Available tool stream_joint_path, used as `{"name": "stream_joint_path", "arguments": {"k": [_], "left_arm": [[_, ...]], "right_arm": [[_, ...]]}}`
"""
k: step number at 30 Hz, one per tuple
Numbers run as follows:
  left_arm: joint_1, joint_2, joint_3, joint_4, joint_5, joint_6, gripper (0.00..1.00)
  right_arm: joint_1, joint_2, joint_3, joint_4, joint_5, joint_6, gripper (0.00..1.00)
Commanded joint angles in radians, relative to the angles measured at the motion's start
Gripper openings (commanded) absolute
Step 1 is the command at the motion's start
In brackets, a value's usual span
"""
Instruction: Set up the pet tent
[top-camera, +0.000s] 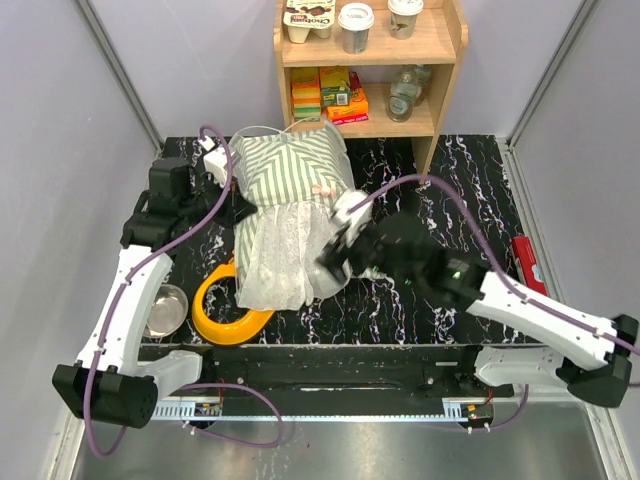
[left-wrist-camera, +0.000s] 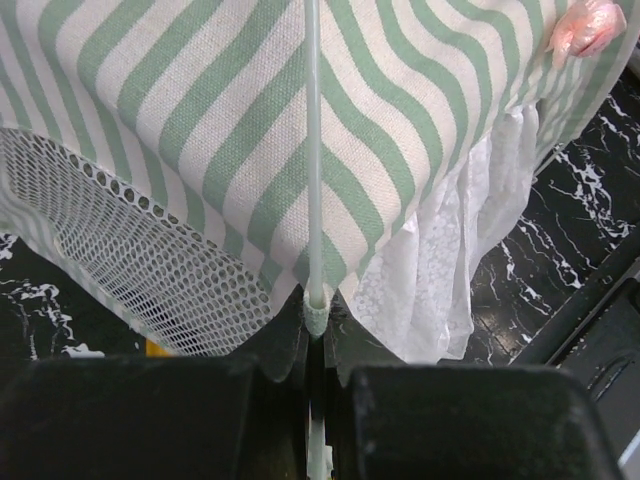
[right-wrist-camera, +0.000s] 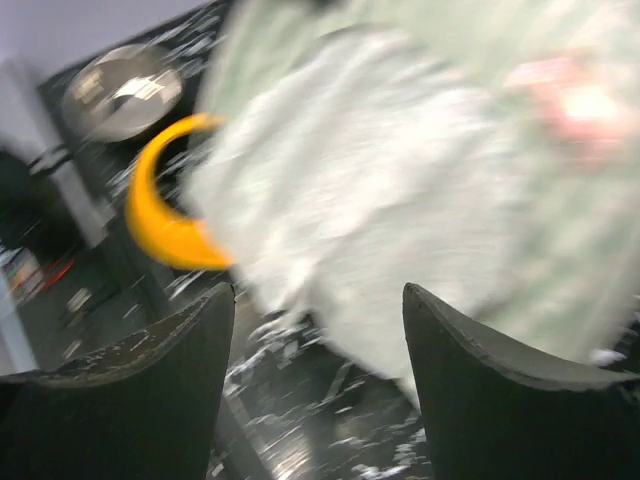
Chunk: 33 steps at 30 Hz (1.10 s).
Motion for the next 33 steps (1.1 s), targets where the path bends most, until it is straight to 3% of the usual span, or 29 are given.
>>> {"name": "stream_joint_path", "arguments": {"k": [1, 10, 17, 28, 33], "left_arm": [[0.005, -0.004, 0.070, -0.003, -0.042, 0.086, 0.00], [0.005, -0.036, 0.084, -0.031, -0.059, 0.087, 0.00], [0.005, -0.110, 0.163, -0.100, -0.108, 0.103, 0.00], [0.006, -0.154, 0.251, -0.213, -0.207, 0.122, 0.00], [0.006, -0.174, 0.404, -0.301, -0.326, 0.178, 0.00]], "right_arm": [[-0.218, -0.013, 0.098, 0.019, 0.141, -0.026, 0.74], [-0.395, 0.263, 0.330, 0.013, 0.029, -0.152, 0.72], [-0.406, 0.353, 0.304, 0.021, 0.018, -0.176, 0.45], [-0.406, 0.336, 0.353, 0.054, -0.257, -0.133, 0.01], [-0.382, 0.386, 0.491, 0.100, -0.376, -0.110, 0.00]]}}
